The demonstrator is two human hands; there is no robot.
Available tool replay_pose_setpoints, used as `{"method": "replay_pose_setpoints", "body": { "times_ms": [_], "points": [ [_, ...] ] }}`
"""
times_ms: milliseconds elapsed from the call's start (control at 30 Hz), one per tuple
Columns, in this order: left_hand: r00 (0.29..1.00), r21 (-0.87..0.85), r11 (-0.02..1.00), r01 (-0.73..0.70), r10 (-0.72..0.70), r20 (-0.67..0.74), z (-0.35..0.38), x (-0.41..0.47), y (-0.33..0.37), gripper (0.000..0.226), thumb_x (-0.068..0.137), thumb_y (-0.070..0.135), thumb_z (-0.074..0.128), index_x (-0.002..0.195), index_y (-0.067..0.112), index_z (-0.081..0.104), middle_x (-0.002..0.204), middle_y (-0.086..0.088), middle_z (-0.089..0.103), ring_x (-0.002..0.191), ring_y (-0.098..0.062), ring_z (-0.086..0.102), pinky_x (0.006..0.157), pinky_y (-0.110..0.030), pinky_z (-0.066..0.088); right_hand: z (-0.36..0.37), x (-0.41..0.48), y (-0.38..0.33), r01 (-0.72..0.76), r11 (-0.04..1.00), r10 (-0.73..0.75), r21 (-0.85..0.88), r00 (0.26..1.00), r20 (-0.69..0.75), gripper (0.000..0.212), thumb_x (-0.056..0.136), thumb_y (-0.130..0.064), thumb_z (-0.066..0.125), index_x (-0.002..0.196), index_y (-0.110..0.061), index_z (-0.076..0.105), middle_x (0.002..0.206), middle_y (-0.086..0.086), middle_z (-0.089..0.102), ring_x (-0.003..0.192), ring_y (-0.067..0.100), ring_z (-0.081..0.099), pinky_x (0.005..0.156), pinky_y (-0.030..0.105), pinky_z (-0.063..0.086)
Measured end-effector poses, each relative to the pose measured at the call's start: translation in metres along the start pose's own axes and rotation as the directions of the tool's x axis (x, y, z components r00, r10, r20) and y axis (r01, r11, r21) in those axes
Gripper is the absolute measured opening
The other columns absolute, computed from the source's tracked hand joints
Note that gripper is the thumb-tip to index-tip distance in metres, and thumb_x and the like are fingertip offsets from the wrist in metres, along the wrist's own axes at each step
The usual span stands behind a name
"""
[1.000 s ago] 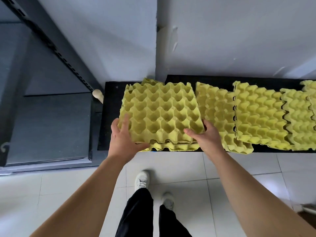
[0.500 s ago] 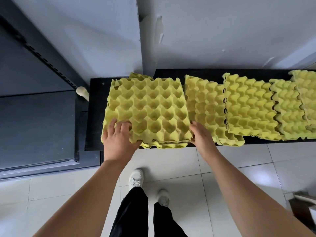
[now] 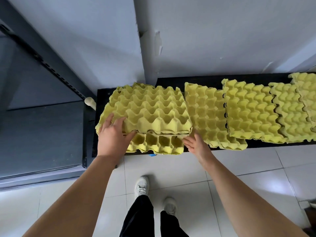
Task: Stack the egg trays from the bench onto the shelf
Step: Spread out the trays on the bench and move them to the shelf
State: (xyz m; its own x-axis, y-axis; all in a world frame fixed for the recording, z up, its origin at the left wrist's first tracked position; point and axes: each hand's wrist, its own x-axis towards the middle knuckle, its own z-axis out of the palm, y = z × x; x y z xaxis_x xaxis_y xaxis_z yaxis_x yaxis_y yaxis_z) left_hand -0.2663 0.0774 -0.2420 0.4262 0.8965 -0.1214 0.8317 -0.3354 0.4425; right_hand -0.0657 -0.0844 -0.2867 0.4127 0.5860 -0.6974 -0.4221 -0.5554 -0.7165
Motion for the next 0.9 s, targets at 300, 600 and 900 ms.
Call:
{"method": "replay_pose_setpoints", "body": {
  "times_ms": [300,600,900],
  "points": [
    [0.986,0.031,0.998,-0.053,0.047,0.162,0.026,-0.011,-0.025,0.052,0.073,0.031,0.081,0.118,0.015,0.060,0.133,-0.004,0.049,0.138,-0.023,0.028,0.106,-0.046,0.038,0.003,0.007,-0.005,0.048,0.961,-0.054,-0.274,0.998,-0.012,0.022,0.092,-0.043,0.055,0.108,-0.027,0.056,0.093,-0.017,0.056,0.085,0.004,0.053,0.078,0.024,0.043],
    [0.871,-0.051,0.906,0.420,-0.387,0.304,0.047,0.000,-0.072,0.101,0.079,0.057,0.066,0.149,0.009,0.010,0.150,-0.015,0.029,0.135,-0.034,0.032,0.103,-0.045,0.035,0.010,0.033,0.030,-0.006,0.898,-0.021,-0.441,0.998,-0.056,0.047,0.088,-0.033,0.063,0.132,-0.019,0.050,0.119,-0.005,0.063,0.105,0.013,0.061,0.076,0.019,0.045],
    [0.845,-0.173,0.856,0.487,-0.412,0.341,0.044,0.022,-0.083,0.076,0.075,0.061,0.066,0.130,0.013,0.044,0.132,-0.011,0.037,0.100,-0.020,0.045,0.082,-0.039,0.046,0.027,0.037,0.018,0.088,0.815,-0.211,-0.573,0.965,-0.153,0.040,0.092,-0.012,0.052,0.131,-0.017,0.045,0.122,-0.001,0.055,0.109,0.019,0.056,0.084,0.028,0.044]
  ]
}}
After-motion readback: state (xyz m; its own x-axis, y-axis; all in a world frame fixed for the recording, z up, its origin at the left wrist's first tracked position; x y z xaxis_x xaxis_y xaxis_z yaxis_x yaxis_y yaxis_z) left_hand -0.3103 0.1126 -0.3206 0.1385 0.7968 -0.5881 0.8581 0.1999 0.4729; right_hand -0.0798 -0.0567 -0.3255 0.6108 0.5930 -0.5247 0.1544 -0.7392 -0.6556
